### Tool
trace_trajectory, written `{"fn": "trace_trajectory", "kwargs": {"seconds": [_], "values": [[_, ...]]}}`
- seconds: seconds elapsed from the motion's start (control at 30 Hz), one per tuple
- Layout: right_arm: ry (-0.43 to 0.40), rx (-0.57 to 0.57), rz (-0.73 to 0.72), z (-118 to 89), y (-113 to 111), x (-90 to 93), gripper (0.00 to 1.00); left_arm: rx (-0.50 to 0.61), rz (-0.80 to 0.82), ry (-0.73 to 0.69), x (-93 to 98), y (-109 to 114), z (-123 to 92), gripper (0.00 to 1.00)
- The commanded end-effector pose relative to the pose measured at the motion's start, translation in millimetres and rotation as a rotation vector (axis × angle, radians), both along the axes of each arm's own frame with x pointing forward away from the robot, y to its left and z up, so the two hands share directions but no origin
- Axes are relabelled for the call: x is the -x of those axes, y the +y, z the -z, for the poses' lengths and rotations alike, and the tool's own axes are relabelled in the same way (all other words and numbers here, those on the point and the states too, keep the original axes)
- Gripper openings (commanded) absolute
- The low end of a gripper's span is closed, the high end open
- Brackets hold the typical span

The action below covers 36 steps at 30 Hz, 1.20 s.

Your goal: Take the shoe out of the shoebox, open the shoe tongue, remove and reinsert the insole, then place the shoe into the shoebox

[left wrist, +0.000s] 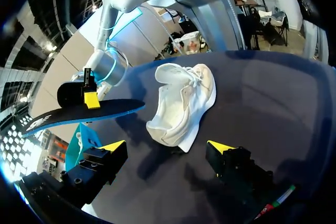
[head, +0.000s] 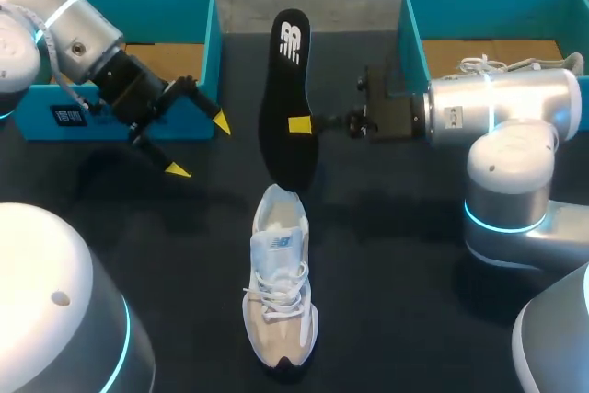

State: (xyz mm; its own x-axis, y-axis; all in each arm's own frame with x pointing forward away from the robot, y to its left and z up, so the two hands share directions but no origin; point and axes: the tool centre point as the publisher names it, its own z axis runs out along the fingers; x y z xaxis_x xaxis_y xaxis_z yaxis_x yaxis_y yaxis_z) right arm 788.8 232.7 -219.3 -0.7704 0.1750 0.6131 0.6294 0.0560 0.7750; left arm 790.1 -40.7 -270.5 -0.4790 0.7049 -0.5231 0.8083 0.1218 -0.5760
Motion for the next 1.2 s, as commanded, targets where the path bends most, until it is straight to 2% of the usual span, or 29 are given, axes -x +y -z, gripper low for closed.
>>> {"fn": "trace_trajectory", "kwargs": {"seconds": [0.03, 0.13, 0.3, 0.5, 0.9, 1.2], "values": [[0.000, 0.003, 0.001, 0.0, 2.2, -0.2, 0.00, -0.001, 0.002, 0.001, -1.1, -0.2, 0.1, 1.00], [0.000, 0.003, 0.001, 0.0, 2.2, -0.2, 0.00, -0.001, 0.002, 0.001, -1.1, -0.2, 0.1, 1.00], [-0.017, 0.016, -0.001, 9.3, 12.3, 1.3, 0.00, -0.061, -0.125, -0.040, -1.9, -6.7, 8.8, 1.00], [-0.044, 0.005, 0.002, 19.8, 15.6, 7.1, 0.00, -0.042, -0.221, -0.041, 2.8, -7.7, 14.1, 1.00], [-0.116, 0.021, 0.011, 29.7, 18.0, 10.3, 0.00, -0.072, -0.233, 0.021, 16.4, -17.2, 41.4, 1.00], [-0.176, 0.026, 0.008, 31.8, 17.7, 12.0, 0.00, -0.091, -0.237, 0.067, 19.4, -20.5, 48.9, 1.00]]}}
